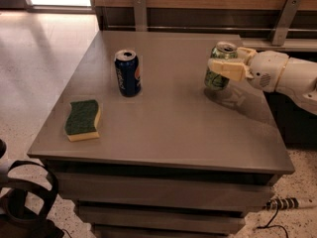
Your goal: Move green can near sponge
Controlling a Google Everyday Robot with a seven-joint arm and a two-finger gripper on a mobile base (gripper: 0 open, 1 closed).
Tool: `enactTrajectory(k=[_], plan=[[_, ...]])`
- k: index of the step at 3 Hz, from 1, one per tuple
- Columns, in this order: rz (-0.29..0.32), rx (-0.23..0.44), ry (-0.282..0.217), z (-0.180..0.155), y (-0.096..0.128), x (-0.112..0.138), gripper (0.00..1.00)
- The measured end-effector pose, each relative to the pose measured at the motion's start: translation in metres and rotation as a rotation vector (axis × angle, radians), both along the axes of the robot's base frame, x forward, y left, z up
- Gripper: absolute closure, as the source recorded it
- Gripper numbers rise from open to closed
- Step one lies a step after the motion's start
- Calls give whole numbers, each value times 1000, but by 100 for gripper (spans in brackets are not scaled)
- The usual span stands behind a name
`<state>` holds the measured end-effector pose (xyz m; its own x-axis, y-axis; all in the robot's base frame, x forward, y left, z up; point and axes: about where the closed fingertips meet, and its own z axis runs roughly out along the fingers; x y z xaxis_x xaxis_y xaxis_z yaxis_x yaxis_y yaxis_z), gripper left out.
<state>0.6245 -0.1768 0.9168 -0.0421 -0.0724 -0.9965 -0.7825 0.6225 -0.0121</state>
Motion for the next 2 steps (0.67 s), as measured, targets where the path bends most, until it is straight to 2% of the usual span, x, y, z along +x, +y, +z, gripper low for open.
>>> enactTrajectory(k=[1,2], plan=[[57,24,2,-8,45,-40,100],[111,-12,-21,-11,87,-76,100]])
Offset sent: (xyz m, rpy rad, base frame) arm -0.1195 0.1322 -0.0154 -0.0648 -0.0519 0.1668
